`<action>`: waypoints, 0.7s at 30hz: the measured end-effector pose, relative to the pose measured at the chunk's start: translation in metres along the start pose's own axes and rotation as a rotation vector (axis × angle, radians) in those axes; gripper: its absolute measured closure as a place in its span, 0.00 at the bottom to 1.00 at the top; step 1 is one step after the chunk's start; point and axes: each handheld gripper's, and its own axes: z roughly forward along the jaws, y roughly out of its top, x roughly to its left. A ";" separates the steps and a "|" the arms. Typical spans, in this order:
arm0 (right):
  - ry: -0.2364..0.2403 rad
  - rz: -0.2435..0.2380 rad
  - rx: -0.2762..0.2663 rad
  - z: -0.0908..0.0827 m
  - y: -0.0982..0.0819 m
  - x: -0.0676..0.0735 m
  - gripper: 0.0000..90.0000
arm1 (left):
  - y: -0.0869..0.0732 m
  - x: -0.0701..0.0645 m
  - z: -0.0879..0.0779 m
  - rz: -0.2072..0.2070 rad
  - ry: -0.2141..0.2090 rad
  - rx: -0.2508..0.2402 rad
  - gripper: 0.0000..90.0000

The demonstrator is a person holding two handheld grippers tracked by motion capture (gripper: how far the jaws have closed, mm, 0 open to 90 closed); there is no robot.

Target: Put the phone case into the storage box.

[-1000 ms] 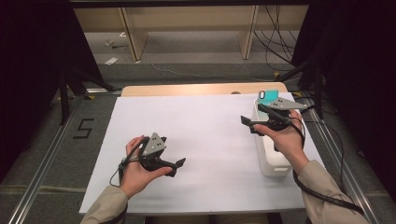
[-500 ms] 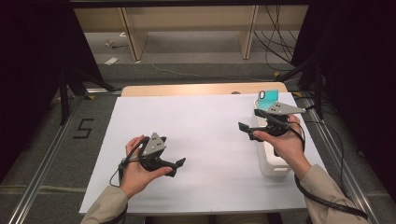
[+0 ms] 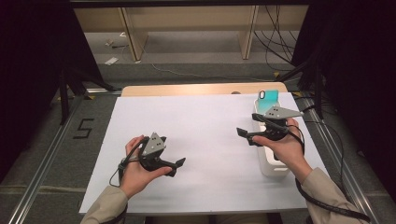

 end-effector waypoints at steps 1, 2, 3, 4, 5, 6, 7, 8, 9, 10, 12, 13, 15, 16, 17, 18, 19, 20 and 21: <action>0.002 0.000 0.002 0.000 -0.001 0.000 0.17 | 0.000 0.000 0.000 -0.001 0.001 -0.001 0.00; 0.005 0.000 0.003 0.000 -0.001 0.000 0.17 | 0.000 0.000 0.000 -0.001 0.000 -0.001 0.00; 0.007 0.004 0.002 0.000 -0.002 0.000 0.17 | 0.000 0.000 0.000 -0.001 0.001 -0.001 0.00; 0.009 0.003 0.001 0.000 -0.003 0.000 0.17 | 0.000 0.000 0.000 -0.001 0.001 -0.001 0.00; 0.010 0.005 0.004 0.000 -0.003 0.001 0.17 | 0.000 0.000 0.000 -0.002 0.001 -0.001 0.00; 0.010 0.004 0.006 -0.001 -0.003 0.001 0.17 | 0.000 0.000 0.000 -0.002 0.000 -0.001 0.00; 0.012 0.004 0.007 -0.001 -0.004 0.001 0.17 | 0.000 0.000 0.000 -0.002 0.000 -0.001 0.00; 0.013 0.003 0.006 -0.001 -0.004 0.002 0.17 | 0.000 0.000 0.000 -0.002 0.000 -0.001 0.00; 0.013 0.004 0.006 -0.001 -0.004 0.002 0.18 | 0.000 0.000 0.000 -0.002 0.000 -0.001 0.00; 0.014 0.004 0.007 -0.002 -0.005 0.002 0.18 | 0.000 0.000 0.000 -0.003 0.000 -0.002 0.00; 0.016 0.004 0.007 -0.003 -0.005 0.003 0.18 | 0.000 0.001 -0.001 -0.004 0.000 -0.001 0.00; 0.018 0.004 0.011 -0.004 -0.005 0.003 0.18 | 0.000 0.001 -0.001 -0.003 0.000 0.000 0.00; 0.021 0.005 0.015 -0.005 -0.007 0.004 0.18 | 0.000 0.001 -0.001 -0.004 0.001 -0.001 0.00; 0.021 0.005 0.016 -0.005 -0.007 0.005 0.18 | 0.000 0.001 -0.001 -0.004 0.001 -0.001 0.00; 0.022 0.004 0.017 -0.006 -0.008 0.005 0.18 | 0.000 0.001 -0.001 -0.004 0.001 -0.002 0.00; 0.024 0.004 0.018 -0.007 -0.009 0.006 0.18 | 0.000 0.001 -0.001 -0.004 0.001 -0.002 0.00; 0.024 0.000 0.016 -0.007 -0.009 0.006 0.18 | 0.000 0.001 -0.001 -0.003 0.000 -0.001 0.00; 0.027 0.002 0.020 -0.008 -0.010 0.006 0.18 | 0.000 0.001 -0.001 -0.003 0.000 0.000 0.00; 0.029 0.003 0.018 -0.009 -0.011 0.007 0.18 | 0.000 0.001 -0.001 -0.003 0.000 0.000 0.00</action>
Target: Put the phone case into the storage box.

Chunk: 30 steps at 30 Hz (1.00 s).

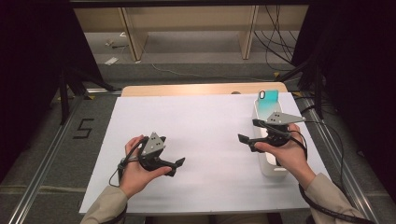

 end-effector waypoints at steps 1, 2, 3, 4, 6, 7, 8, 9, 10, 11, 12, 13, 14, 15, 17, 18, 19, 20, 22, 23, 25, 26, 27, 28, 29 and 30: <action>0.003 -0.001 0.001 -0.001 -0.001 0.000 0.18 | 0.000 0.000 0.000 0.000 0.001 0.000 0.00; 0.001 -0.002 -0.001 -0.001 -0.001 0.000 0.18 | 0.000 0.000 0.000 0.000 0.000 -0.001 0.00; 0.003 -0.001 0.000 -0.002 -0.002 0.000 0.18 | 0.000 0.000 0.000 0.000 0.001 -0.001 0.00; 0.005 0.001 0.000 -0.003 -0.003 0.000 0.18 | 0.000 0.000 0.000 0.000 0.001 0.000 0.00; 0.006 0.003 0.003 -0.004 -0.005 0.001 0.18 | 0.000 0.000 0.000 0.001 0.002 0.000 0.00; 0.007 0.001 0.001 -0.004 -0.006 0.001 0.18 | 0.000 0.000 0.000 0.001 0.001 0.001 0.00; 0.007 0.001 0.004 -0.004 -0.006 0.001 0.18 | 0.000 0.000 0.000 0.001 0.001 0.000 0.00; 0.008 0.001 0.003 -0.004 -0.007 0.002 0.18 | 0.000 0.000 0.000 0.000 0.001 0.000 0.00; 0.008 0.000 0.003 -0.004 -0.008 0.002 0.18 | 0.000 0.000 0.000 0.001 0.001 0.000 0.00; 0.008 -0.001 0.004 -0.005 -0.008 0.002 0.18 | 0.000 0.000 0.000 0.000 0.001 0.000 0.00; 0.008 0.000 0.003 -0.005 -0.008 0.002 0.18 | 0.000 0.000 0.000 0.001 0.002 -0.001 0.00; 0.010 -0.001 0.003 -0.006 -0.008 0.002 0.18 | 0.000 0.000 0.000 0.001 0.001 0.000 0.00; 0.012 -0.003 0.003 -0.006 -0.009 0.003 0.18 | 0.000 0.000 0.000 0.001 0.001 0.000 0.00; 0.012 -0.003 0.002 -0.006 -0.009 0.003 0.18 | 0.000 0.000 0.000 0.001 0.001 0.000 0.00; 0.011 -0.001 0.001 -0.006 -0.010 0.003 0.18 | 0.000 0.000 0.000 0.001 0.002 0.000 0.00; 0.011 0.001 0.000 -0.006 -0.010 0.003 0.18 | 0.000 0.000 0.000 0.001 0.002 -0.001 0.00; 0.010 0.001 0.000 -0.007 -0.010 0.003 0.18 | 0.000 0.000 0.000 0.001 0.002 -0.001 0.00; 0.010 0.002 -0.002 -0.007 -0.010 0.003 0.18 | 0.000 0.000 0.000 0.001 0.002 0.000 0.00; 0.010 0.000 -0.001 -0.008 -0.011 0.002 0.18 | 0.000 0.000 0.000 0.001 0.001 0.000 0.00; 0.009 0.000 -0.003 -0.008 -0.011 0.002 0.18 | 0.000 0.000 0.000 0.001 0.001 0.000 0.00; 0.010 0.002 -0.001 -0.009 -0.011 0.002 0.18 | 0.000 0.000 0.000 0.000 0.002 0.000 0.00; 0.009 0.000 -0.001 -0.009 -0.012 0.002 0.18 | 0.000 0.000 0.000 0.000 0.002 0.000 0.00; 0.009 -0.001 -0.001 -0.009 -0.012 0.002 0.18 | 0.000 0.000 0.000 -0.001 0.001 0.000 0.00; 0.011 0.000 -0.001 -0.009 -0.013 0.003 0.18 | 0.000 0.000 0.000 -0.001 0.001 0.000 0.00; 0.012 0.001 0.000 -0.009 -0.013 0.003 0.18 | 0.000 0.000 0.000 -0.001 0.001 0.000 0.00; 0.013 0.001 0.000 -0.010 -0.013 0.003 0.18 | 0.000 0.000 0.000 0.000 0.001 0.000 0.00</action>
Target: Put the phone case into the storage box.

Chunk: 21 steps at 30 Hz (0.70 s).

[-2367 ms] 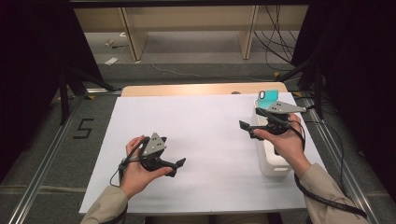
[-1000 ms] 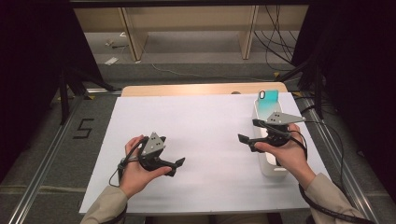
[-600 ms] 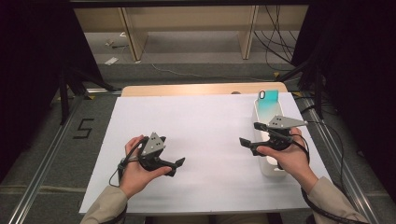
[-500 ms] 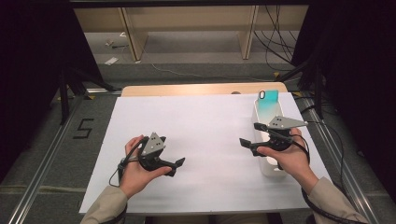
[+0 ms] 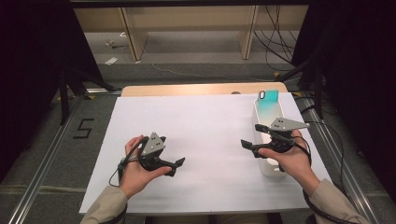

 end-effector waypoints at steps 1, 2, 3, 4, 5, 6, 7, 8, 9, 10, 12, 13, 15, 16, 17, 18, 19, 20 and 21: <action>0.002 0.000 0.002 0.000 0.000 0.000 0.18 | 0.000 0.000 0.000 0.000 0.000 0.000 0.00; 0.002 -0.001 0.002 0.000 -0.001 0.000 0.18 | 0.000 0.000 0.000 0.000 0.000 0.000 0.00; 0.004 0.000 0.003 -0.001 -0.001 0.001 0.18 | 0.000 0.000 0.000 0.001 -0.001 0.000 0.00; 0.004 -0.001 0.002 -0.001 -0.001 0.001 0.18 | 0.000 0.000 0.000 0.000 -0.002 0.000 0.00; 0.005 -0.001 0.002 -0.001 -0.002 0.001 0.18 | 0.000 0.000 0.000 0.000 -0.002 0.000 0.00; 0.005 -0.001 0.003 -0.001 -0.002 0.001 0.18 | 0.000 0.000 0.000 0.001 -0.001 0.000 0.00; 0.005 0.000 0.003 -0.001 -0.002 0.002 0.18 | 0.000 0.000 0.000 0.001 0.000 0.000 0.00; 0.006 0.000 0.003 -0.001 -0.002 0.002 0.18 | 0.000 0.000 0.000 0.001 -0.001 -0.001 0.00; 0.007 -0.001 0.003 -0.001 -0.003 0.002 0.18 | 0.000 0.000 0.000 0.001 -0.001 -0.001 0.00; 0.007 -0.002 0.002 -0.001 -0.003 0.002 0.18 | 0.000 0.000 0.000 0.000 -0.002 -0.002 0.00; 0.011 -0.005 -0.003 -0.001 -0.002 0.002 0.18 | 0.000 0.000 0.000 0.001 -0.003 -0.001 0.00; 0.012 -0.005 -0.003 -0.001 -0.002 0.002 0.18 | 0.000 0.000 0.000 0.003 -0.003 0.001 0.00; 0.010 -0.004 -0.004 -0.001 -0.003 0.002 0.18 | 0.000 0.000 0.000 0.001 -0.004 -0.001 0.00; 0.013 -0.003 -0.003 -0.001 -0.003 0.002 0.18 | 0.000 0.000 0.000 0.000 -0.004 -0.001 0.00; 0.015 -0.003 -0.003 0.000 -0.003 0.002 0.18 | 0.000 0.001 0.000 0.000 -0.005 -0.001 0.00; 0.016 -0.002 -0.002 0.000 -0.003 0.002 0.18 | 0.000 0.001 0.000 0.000 -0.005 -0.001 0.00; 0.017 -0.001 -0.003 0.000 -0.003 0.002 0.18 | 0.000 0.001 0.000 -0.001 -0.005 -0.001 0.00; 0.018 0.001 -0.003 0.000 -0.004 0.002 0.18 | 0.000 0.001 0.000 -0.001 -0.006 -0.001 0.00; 0.021 0.003 -0.005 0.001 -0.004 0.002 0.18 | 0.000 0.000 0.000 -0.002 -0.007 -0.001 0.00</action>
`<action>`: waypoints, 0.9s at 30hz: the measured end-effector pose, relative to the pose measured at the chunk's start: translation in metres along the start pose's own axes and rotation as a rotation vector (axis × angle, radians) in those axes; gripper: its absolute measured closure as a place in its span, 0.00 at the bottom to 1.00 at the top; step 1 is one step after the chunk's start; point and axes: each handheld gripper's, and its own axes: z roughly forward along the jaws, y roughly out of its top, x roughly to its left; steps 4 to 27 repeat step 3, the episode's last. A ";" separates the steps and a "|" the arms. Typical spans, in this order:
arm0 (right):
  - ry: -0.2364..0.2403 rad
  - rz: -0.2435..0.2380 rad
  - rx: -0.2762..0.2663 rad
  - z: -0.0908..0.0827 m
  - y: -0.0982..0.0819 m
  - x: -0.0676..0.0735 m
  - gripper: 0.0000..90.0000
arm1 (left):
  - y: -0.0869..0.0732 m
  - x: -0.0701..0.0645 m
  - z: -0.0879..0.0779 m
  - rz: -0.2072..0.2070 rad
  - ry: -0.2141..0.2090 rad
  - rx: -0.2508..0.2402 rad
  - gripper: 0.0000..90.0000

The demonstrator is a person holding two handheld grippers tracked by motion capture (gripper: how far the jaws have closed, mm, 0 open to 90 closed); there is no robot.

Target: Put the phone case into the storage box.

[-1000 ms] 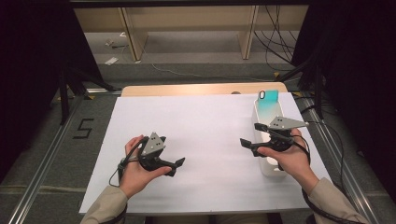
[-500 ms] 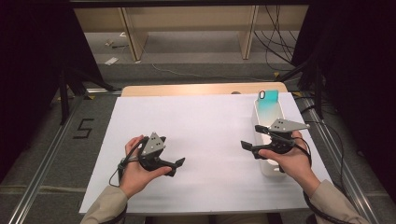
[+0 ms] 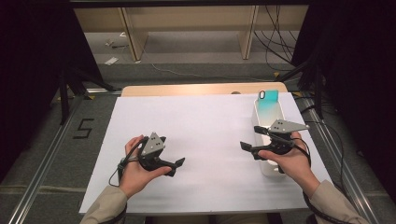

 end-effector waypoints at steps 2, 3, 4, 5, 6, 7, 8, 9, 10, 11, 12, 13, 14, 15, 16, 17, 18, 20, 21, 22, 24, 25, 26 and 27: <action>0.002 0.002 -0.002 0.000 0.000 0.000 0.18 | 0.000 0.000 0.000 -0.002 -0.002 -0.001 0.00; 0.002 0.002 -0.003 0.000 0.000 0.000 0.18 | 0.000 0.000 0.000 -0.003 -0.003 -0.001 0.00; 0.002 0.002 -0.003 0.000 0.000 0.000 0.18 | 0.000 0.000 0.000 -0.003 -0.003 -0.001 0.00; 0.002 0.002 -0.003 0.000 0.000 0.000 0.18 | 0.000 0.000 0.000 -0.003 -0.003 -0.001 0.00; 0.002 0.002 -0.003 0.000 0.000 0.000 0.18 | 0.000 0.000 0.000 -0.003 -0.003 -0.001 0.00; 0.002 0.002 -0.003 0.000 0.000 0.000 0.18 | 0.000 0.000 0.000 -0.003 -0.003 -0.001 0.00; 0.002 0.002 -0.003 0.000 0.000 0.000 0.18 | 0.000 0.000 0.000 -0.003 -0.003 -0.001 0.00; 0.002 0.002 -0.003 0.000 0.000 0.000 0.18 | 0.000 0.000 0.000 -0.003 -0.003 -0.001 0.00; 0.002 0.002 -0.003 0.000 0.000 0.000 0.18 | 0.000 0.000 0.000 -0.003 -0.003 -0.001 0.00; 0.002 0.002 -0.003 0.000 0.000 0.000 0.18 | 0.000 0.000 0.000 -0.003 -0.003 -0.001 0.00; 0.002 0.002 -0.003 0.000 0.000 0.000 0.18 | 0.000 0.000 0.000 -0.003 -0.003 -0.001 0.00; 0.002 0.002 -0.003 0.000 0.000 0.000 0.18 | 0.000 0.000 0.000 -0.003 -0.003 -0.001 0.00; 0.002 0.002 -0.003 0.000 0.000 0.000 0.18 | 0.000 0.000 0.000 -0.003 -0.003 -0.001 0.00; 0.002 0.002 -0.003 0.000 0.000 0.000 0.18 | 0.000 0.000 0.000 -0.003 -0.003 -0.001 0.00; 0.002 0.002 -0.003 0.000 0.000 0.000 0.18 | 0.000 0.000 0.000 -0.003 -0.003 -0.001 0.00; 0.002 0.002 -0.003 0.000 0.000 0.000 0.18 | 0.000 0.000 0.000 -0.003 -0.003 -0.001 0.00; 0.002 0.002 -0.003 0.000 0.000 0.000 0.18 | 0.000 0.000 0.000 -0.003 -0.003 -0.001 0.00; 0.002 0.002 -0.003 0.000 0.000 0.000 0.18 | 0.000 0.000 0.000 -0.003 -0.003 -0.001 0.00; 0.002 0.002 -0.003 0.000 0.000 0.000 0.18 | 0.000 0.000 0.000 -0.003 -0.003 -0.001 0.00; 0.002 0.002 -0.003 0.000 0.000 0.000 0.18 | 0.000 0.000 0.000 -0.003 -0.003 -0.001 0.00; 0.002 0.002 -0.003 0.000 0.000 0.000 0.18 | 0.000 0.000 0.000 -0.003 -0.003 -0.001 0.00; 0.002 0.002 -0.003 0.000 0.000 0.000 0.18 | 0.000 0.000 0.000 -0.003 -0.003 -0.001 0.00; 0.002 0.002 -0.003 0.000 0.000 0.000 0.18 | 0.000 0.000 0.000 -0.003 -0.003 -0.001 0.00; 0.002 0.002 -0.003 0.000 0.000 0.000 0.18 | 0.000 0.000 0.000 -0.003 -0.003 -0.001 0.00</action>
